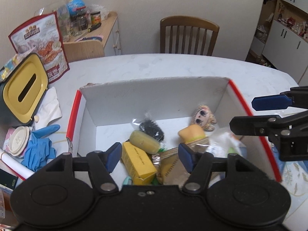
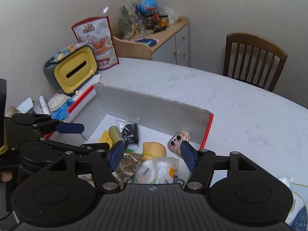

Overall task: Organize objects
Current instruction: 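Move both tools back to the red bird keychain and bead bag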

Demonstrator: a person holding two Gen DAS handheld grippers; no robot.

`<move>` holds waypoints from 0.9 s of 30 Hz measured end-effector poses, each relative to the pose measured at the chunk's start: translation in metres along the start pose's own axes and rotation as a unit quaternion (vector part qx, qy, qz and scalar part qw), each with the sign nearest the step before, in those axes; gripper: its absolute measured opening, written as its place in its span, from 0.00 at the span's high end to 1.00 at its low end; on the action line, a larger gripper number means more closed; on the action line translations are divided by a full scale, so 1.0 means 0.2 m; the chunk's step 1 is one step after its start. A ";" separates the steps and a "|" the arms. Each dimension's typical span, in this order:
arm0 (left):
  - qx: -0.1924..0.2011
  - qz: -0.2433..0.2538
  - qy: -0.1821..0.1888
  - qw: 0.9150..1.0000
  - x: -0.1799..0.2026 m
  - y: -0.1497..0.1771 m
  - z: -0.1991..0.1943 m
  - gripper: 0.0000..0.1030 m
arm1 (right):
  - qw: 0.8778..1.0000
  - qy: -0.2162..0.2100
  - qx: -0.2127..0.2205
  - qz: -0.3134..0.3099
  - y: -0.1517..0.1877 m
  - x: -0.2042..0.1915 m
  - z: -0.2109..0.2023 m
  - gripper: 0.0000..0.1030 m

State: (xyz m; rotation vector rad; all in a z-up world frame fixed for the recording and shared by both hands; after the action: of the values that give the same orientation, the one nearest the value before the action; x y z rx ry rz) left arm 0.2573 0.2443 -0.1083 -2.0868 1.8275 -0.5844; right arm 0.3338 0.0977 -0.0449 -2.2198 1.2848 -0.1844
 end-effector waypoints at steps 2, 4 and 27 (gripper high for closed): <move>0.007 0.004 0.003 1.000 0.03 0.01 -0.04 0.38 | 1.000 -0.005 0.008 0.001 0.02 0.00 -0.05 0.38; 0.013 0.006 0.008 1.000 0.05 0.02 -0.07 0.38 | 1.000 -0.009 0.016 0.002 0.05 0.01 -0.11 0.38; 0.041 0.022 0.021 0.999 0.54 0.10 -0.28 0.26 | 0.997 -0.012 0.060 0.041 0.50 0.45 -0.54 0.29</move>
State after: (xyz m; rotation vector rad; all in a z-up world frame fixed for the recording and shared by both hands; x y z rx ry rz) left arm 0.2233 0.1366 -0.0574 -1.9898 1.8355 -0.6864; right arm 0.2650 -0.0596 -0.0216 -2.0595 1.3141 -0.1985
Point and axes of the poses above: each gripper's, at about its wrist camera, not at the fingertips, and z roughly the way its jaws point, x to its right, y to its underside, the point moved 3 cm from there along z, roughly the way its jaws point, and after that the axes turned 10 degrees about -x, right-handed, at the moved point
